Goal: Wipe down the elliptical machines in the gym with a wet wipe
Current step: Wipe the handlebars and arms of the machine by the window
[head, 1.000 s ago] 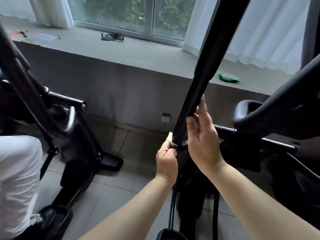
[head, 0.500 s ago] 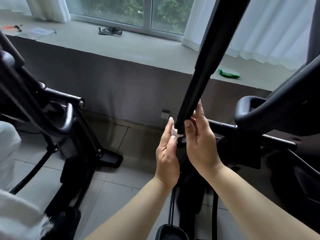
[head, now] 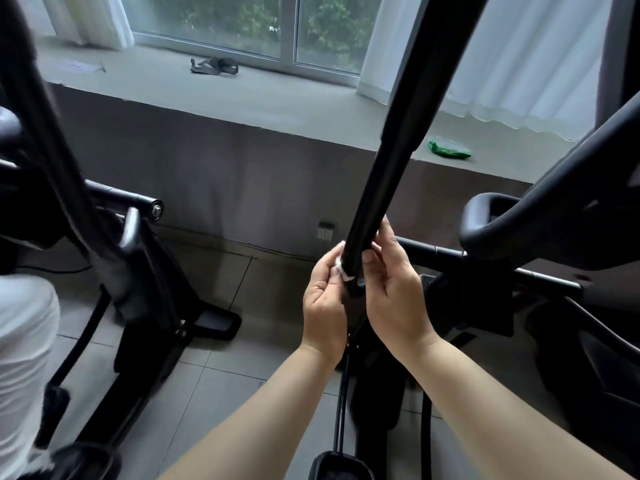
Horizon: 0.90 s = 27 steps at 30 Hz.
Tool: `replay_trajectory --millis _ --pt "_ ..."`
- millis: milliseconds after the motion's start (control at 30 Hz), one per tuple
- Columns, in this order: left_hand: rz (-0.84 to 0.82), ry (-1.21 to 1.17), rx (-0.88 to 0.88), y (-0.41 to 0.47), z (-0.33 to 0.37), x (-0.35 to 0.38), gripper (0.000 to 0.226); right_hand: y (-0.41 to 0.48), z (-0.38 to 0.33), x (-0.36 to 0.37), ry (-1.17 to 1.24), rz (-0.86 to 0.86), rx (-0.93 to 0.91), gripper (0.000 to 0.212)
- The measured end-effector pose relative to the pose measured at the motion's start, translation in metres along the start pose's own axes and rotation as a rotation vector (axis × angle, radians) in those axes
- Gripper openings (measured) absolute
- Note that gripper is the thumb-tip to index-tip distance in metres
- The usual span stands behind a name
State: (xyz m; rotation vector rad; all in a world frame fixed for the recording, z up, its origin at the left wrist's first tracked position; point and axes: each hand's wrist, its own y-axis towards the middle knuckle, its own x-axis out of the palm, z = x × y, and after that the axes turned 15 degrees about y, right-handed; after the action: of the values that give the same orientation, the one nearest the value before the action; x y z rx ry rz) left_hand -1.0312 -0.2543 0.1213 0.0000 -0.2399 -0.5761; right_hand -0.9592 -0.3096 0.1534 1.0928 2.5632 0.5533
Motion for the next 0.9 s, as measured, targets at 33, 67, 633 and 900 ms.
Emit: replay_trajectory --millis 33,67,633,900 --pt "0.006 0.013 -0.050 -0.002 -0.004 0.000 0.034 -0.001 0.000 0.000 0.000 0.002 0.003 0.053" --pt "0.018 0.026 -0.091 -0.004 -0.006 0.001 0.033 -0.001 0.001 0.001 0.001 0.001 0.007 0.053" --pt "-0.050 0.012 0.066 0.011 0.064 0.023 0.072 0.015 -0.055 -0.015 -0.107 -0.005 -0.236 0.041" --pt "0.162 0.575 0.600 0.022 0.048 0.038 0.072 0.045 -0.094 -0.032 -0.370 -0.013 -0.666 0.032"
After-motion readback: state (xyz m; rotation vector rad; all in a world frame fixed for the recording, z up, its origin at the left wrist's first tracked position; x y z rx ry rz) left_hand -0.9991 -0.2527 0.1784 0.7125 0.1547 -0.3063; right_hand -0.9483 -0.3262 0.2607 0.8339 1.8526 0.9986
